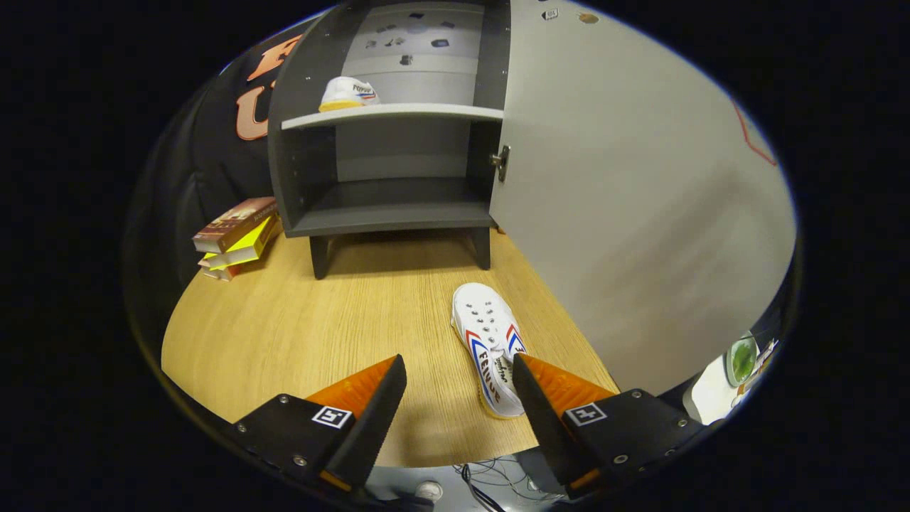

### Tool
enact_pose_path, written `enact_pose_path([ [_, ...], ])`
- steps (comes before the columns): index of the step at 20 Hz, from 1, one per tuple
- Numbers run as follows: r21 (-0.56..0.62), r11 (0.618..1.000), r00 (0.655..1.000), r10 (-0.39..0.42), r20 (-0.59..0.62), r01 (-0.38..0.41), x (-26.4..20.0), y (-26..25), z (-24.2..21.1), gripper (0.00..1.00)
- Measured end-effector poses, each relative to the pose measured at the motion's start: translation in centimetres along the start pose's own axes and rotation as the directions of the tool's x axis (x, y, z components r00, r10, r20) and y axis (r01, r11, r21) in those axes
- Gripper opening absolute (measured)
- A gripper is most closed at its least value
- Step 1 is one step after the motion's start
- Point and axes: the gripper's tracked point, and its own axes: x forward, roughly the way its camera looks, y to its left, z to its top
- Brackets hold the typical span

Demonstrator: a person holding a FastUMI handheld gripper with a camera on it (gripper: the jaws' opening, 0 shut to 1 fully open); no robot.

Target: Open the shoe cabinet door, grab the shoes and put them into the shoe cabinet, then close the shoe cabinet door.

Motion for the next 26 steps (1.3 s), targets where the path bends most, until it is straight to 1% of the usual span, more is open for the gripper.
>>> enact_pose_path([
  [2,0.000,1.000,1.000,0.009,-0.029,-0.009,2.5,-0.3,-0.6,0.92],
  [3,-0.004,1.000,0.999,0.011,-0.037,-0.011,3.8,-0.5,-0.8,0.90],
  [5,-0.010,1.000,0.998,0.011,-0.059,-0.012,5.8,-1.1,-1.3,0.81],
  [6,-0.006,1.000,0.997,0.015,-0.069,-0.015,6.7,-1.3,-1.4,0.74],
  [7,0.003,1.000,0.997,0.023,-0.078,-0.023,7.4,-1.4,-1.6,0.72],
  [8,0.010,0.999,0.996,0.033,-0.089,-0.032,8.0,-1.3,-1.8,0.66],
  [10,0.008,0.999,0.993,0.047,-0.111,-0.047,9.2,-1.5,-2.4,0.59],
  [12,-0.004,0.998,0.988,0.069,-0.137,-0.070,9.8,-1.3,-3.0,0.55],
  [15,-0.036,0.997,0.985,0.058,-0.165,-0.065,10.8,-1.5,-4.0,0.48],
  [16,-0.049,0.997,0.985,0.048,-0.168,-0.057,11.1,-1.9,-4.2,0.43],
  [17,-0.052,0.996,0.984,0.057,-0.167,-0.066,11.2,-1.9,-4.2,0.38],
  [18,-0.058,0.995,0.983,0.067,-0.169,-0.078,11.4,-1.9,-4.2,0.25],
  [19,-0.065,0.993,0.982,0.083,-0.169,-0.095,11.1,-1.8,-4.2,0.21],
  [20,-0.073,0.992,0.981,0.090,-0.171,-0.104,11.2,-1.6,-4.1,0.14],
  [22,-0.113,0.989,0.982,0.080,-0.171,-0.100,11.0,-1.6,-3.9,0.00],
  [24,-0.135,0.986,0.985,0.076,-0.155,-0.097,10.5,-1.3,-3.0,0.00],
  [26,-0.089,0.987,0.982,0.117,-0.149,-0.131,9.8,-0.7,-1.8,0.00],
])
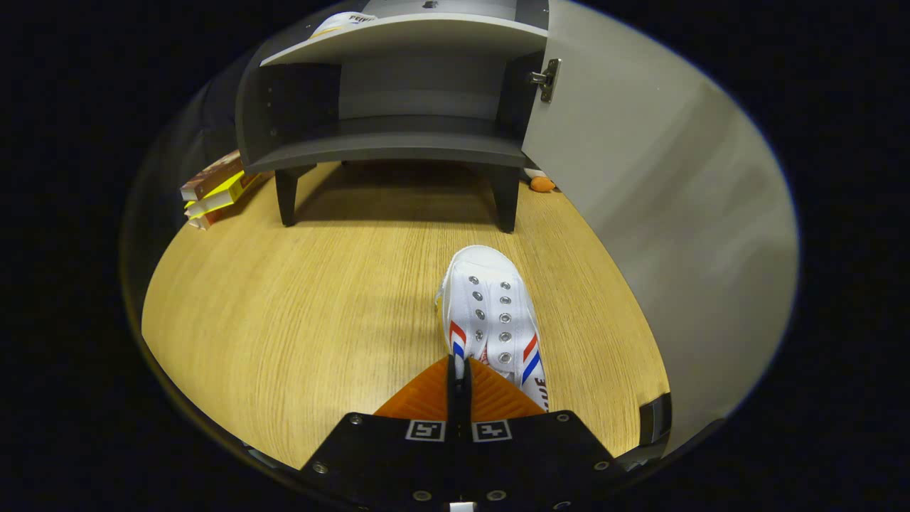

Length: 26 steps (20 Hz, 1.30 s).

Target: Open the shoe cabinet door, grab the shoes and put them into the shoe cabinet, then close the shoe cabinet door.

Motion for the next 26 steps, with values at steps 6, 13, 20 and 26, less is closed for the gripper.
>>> enact_pose_path([
  [6,0.008,0.996,0.995,0.087,0.042,-0.087,-4.3,3.0,3.6,0.00],
  [13,-0.016,0.992,0.984,0.129,0.126,-0.128,-10.7,5.5,10.3,0.00],
  [20,0.000,0.998,0.978,0.069,0.195,-0.070,-18.2,5.6,17.8,0.00],
  [26,-0.004,1.000,0.954,-0.019,0.298,0.021,-24.4,5.3,26.1,0.00],
])
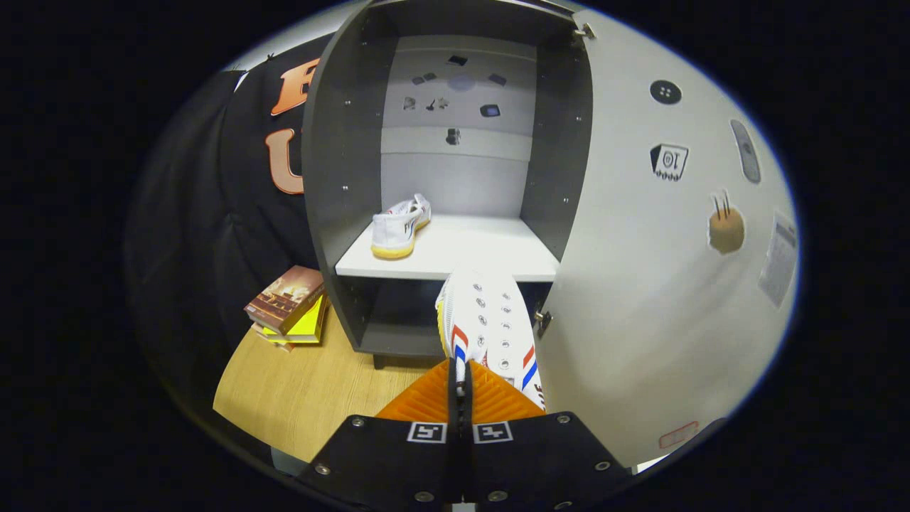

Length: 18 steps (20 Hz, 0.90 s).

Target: Open the shoe cabinet door, grab the shoes and put them into the shoe cabinet, then close the shoe cabinet door.

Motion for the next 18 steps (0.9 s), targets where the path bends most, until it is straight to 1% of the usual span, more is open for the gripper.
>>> enact_pose_path([
  [4,-0.019,0.999,0.999,-0.041,0.011,0.041,0.8,0.0,4.7,0.00],
  [8,-0.048,0.997,0.998,-0.060,0.024,0.061,3.9,-0.1,9.3,0.00],
  [12,-0.074,0.995,0.998,-0.058,0.021,0.060,9.1,-0.5,13.1,0.00],
  [15,-0.086,0.994,0.998,-0.062,0.014,0.063,13.5,-1.1,15.0,0.00],
  [18,-0.093,0.994,0.997,-0.067,-0.022,0.065,18.2,-1.8,15.5,0.00],
])
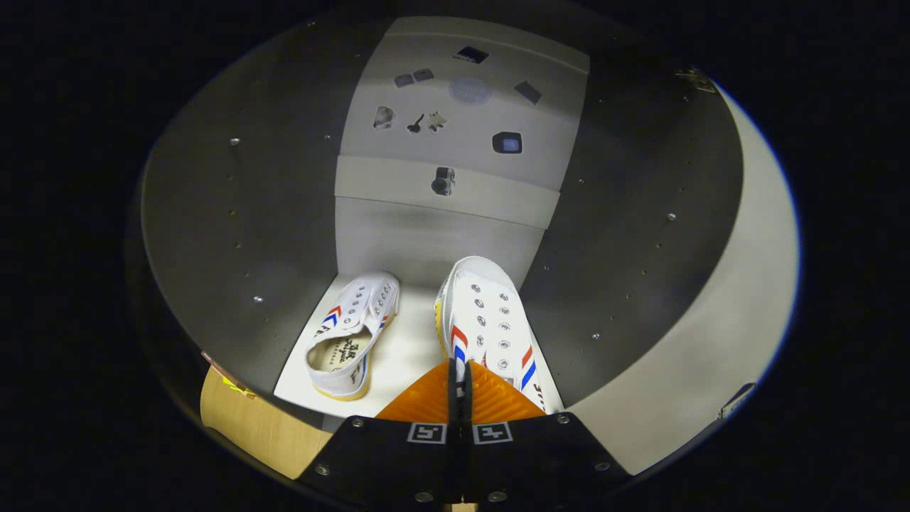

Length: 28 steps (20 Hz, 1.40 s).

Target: Open the shoe cabinet door, grab the shoes and put them into the shoe cabinet, then close the shoe cabinet door.

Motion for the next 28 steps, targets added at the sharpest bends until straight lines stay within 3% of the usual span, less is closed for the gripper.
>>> enact_pose_path([
  [7,-0.001,1.000,0.996,-0.011,-0.093,0.011,8.5,-1.2,-1.5,0.00],
  [15,0.066,0.998,0.993,0.022,-0.119,-0.014,10.6,-0.7,-2.7,0.03],
  [21,0.055,0.998,0.999,-0.037,-0.021,0.038,7.8,-2.1,-0.7,0.27],
  [25,0.087,0.995,0.998,-0.044,0.051,0.039,2.9,-2.6,0.6,0.67],
  [26,0.091,0.995,0.996,-0.051,0.074,0.044,1.3,-2.8,0.9,0.85],
  [28,0.101,0.994,0.991,-0.052,0.122,0.040,-2.1,-2.8,1.5,0.94],
])
